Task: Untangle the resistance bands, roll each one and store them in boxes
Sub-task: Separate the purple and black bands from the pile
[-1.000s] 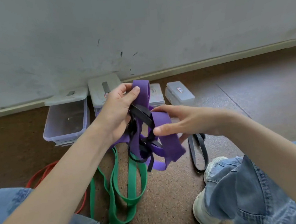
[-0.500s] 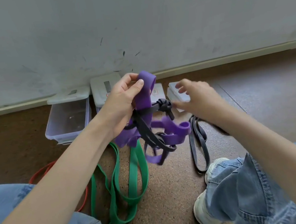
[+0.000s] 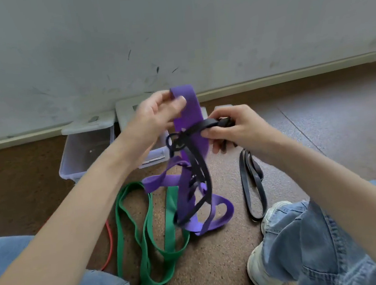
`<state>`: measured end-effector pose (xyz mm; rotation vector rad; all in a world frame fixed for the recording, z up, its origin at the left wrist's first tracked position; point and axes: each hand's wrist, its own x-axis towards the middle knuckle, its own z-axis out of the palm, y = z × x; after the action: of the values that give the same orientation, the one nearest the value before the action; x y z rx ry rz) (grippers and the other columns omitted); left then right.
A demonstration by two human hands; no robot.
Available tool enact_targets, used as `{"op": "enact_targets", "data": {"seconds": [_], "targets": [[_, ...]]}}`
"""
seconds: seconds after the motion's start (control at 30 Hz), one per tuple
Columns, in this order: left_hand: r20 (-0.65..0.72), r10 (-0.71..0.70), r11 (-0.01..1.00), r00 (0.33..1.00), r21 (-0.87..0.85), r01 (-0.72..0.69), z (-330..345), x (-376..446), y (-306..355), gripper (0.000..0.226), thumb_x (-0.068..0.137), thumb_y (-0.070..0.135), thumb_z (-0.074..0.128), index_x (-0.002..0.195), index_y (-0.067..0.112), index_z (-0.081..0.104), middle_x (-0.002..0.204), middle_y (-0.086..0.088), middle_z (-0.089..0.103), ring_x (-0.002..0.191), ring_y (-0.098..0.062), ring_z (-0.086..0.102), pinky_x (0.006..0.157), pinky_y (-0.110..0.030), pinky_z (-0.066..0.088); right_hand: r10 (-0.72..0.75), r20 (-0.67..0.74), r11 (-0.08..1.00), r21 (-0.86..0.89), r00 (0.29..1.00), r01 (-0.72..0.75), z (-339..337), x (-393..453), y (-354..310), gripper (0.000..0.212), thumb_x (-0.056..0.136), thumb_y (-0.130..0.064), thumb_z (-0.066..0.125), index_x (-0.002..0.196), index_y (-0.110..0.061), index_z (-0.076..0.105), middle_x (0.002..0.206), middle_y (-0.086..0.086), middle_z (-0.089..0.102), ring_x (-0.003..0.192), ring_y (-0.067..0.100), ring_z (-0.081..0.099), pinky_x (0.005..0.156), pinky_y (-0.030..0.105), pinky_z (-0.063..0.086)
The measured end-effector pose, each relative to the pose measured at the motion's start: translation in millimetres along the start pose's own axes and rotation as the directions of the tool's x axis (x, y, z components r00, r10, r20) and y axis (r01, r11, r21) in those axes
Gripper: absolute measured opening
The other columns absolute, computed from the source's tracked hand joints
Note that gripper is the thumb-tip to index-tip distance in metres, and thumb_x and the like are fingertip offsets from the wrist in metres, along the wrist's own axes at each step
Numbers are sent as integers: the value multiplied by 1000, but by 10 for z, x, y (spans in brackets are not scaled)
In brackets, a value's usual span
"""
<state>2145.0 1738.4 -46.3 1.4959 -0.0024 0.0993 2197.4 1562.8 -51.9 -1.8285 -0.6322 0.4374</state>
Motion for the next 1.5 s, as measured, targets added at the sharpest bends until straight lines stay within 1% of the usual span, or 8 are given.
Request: {"op": "enact_targets", "data": {"seconds": [0.13,0.4,0.53,0.63,0.93,1.23,1.33,1.5], "targets": [[200,-165,932,966,352,86,69,-109,-288,45,75,19,76,114,26,56,104,6,69,99,-7,64,86,-22,51,-25,-15,984,176,1000,27,-72,-10,-60,4,85,-10,64,83,-7,63,57,2,57,44,12,52,42,18,38],[-189,44,980,981,198,-5,100,9,-204,7,83,9,67,80,15,65,61,11,68,58,-1,64,54,-15,50,181,16,825,541,983,-161,-226,105,-51,61,74,-45,64,125,-13,51,115,11,64,91,17,69,88,36,54],[-288,-70,995,955,-90,46,198,24,-41,10,86,12,64,76,10,64,64,1,68,58,-11,64,58,-24,56,137,240,983,88,961,-162,15,-33,51,48,73,-44,73,114,-38,48,100,-17,69,89,-2,66,72,17,52],[-257,-75,983,964,-180,29,206,46,74,13,87,15,63,76,9,63,69,-6,67,59,-15,65,59,-28,58,87,99,980,-188,991,-68,205,-90,217,38,77,-19,74,107,-24,52,96,-7,69,87,11,66,69,19,51],[217,-305,944,927,195,265,14,-192,-411,44,72,36,73,111,31,55,97,22,71,94,2,65,72,-10,50,120,-214,900,436,970,-15,-108,77,-174,10,93,-5,50,87,-7,58,61,1,65,54,11,61,60,29,50],[-144,-317,938,938,-197,286,212,-112,-335,31,69,28,72,87,3,67,78,-13,71,61,-19,66,58,-26,55,233,29,970,62,972,-234,-300,-8,-31,66,65,-60,67,117,-21,57,109,-2,69,101,18,65,95,42,47],[-137,-307,930,942,-254,266,197,-67,-210,36,60,35,73,83,7,69,79,-13,73,64,-22,69,64,-33,59,326,209,944,-25,922,-328,-141,-89,65,63,66,-49,73,118,-20,53,104,-2,70,93,15,68,85,37,53],[-198,-235,958,952,-210,193,60,-51,-30,20,77,26,69,78,6,67,68,-7,72,57,-16,68,55,-25,55,235,-56,972,44,970,-233,-207,12,17,35,74,-15,76,105,-14,59,85,5,70,63,9,65,54,23,48]]}}
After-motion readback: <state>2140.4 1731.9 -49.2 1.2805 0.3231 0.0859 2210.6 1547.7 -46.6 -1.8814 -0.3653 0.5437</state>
